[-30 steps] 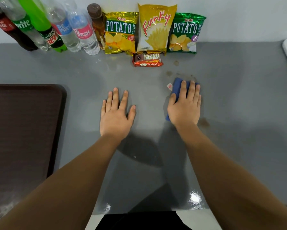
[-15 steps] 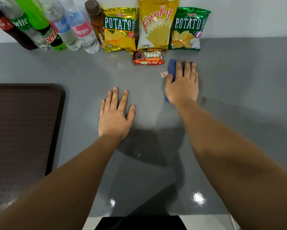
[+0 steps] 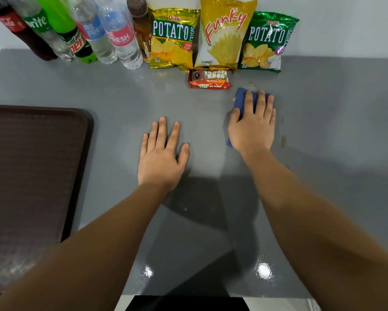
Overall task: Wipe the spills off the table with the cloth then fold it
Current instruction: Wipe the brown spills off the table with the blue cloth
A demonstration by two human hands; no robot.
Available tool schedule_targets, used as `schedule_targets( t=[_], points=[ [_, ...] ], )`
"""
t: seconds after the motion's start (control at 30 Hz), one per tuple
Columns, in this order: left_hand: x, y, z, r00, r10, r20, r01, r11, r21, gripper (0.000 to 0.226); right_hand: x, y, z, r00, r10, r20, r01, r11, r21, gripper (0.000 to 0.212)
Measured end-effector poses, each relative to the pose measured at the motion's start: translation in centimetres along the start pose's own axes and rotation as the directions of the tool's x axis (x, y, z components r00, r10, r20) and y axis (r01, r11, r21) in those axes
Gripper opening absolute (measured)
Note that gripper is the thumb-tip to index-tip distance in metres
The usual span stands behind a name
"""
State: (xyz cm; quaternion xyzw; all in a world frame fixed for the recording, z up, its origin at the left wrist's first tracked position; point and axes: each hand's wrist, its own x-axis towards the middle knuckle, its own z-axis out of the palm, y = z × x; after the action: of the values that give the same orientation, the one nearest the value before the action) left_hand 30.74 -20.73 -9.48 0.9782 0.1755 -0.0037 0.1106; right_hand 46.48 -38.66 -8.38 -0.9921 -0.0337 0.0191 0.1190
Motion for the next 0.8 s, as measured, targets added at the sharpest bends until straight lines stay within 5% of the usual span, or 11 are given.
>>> schedule_targets(
  t=[0.47,0.8],
  points=[
    [-0.1,0.0,0.1,1.0,-0.008,-0.015,0.008,0.999,-0.036,0.066,1.3,3.6,-1.3,0.988,0.155,-0.017,-0.153,0.986,0.068,0.066],
    [-0.1,0.2,-0.1,1.0,-0.008,-0.008,0.007,0.999,-0.039,0.065,-1.1,-1.3,0.5,0.999,0.004,-0.037,-0.003,0.999,0.04,0.064]
  ],
)
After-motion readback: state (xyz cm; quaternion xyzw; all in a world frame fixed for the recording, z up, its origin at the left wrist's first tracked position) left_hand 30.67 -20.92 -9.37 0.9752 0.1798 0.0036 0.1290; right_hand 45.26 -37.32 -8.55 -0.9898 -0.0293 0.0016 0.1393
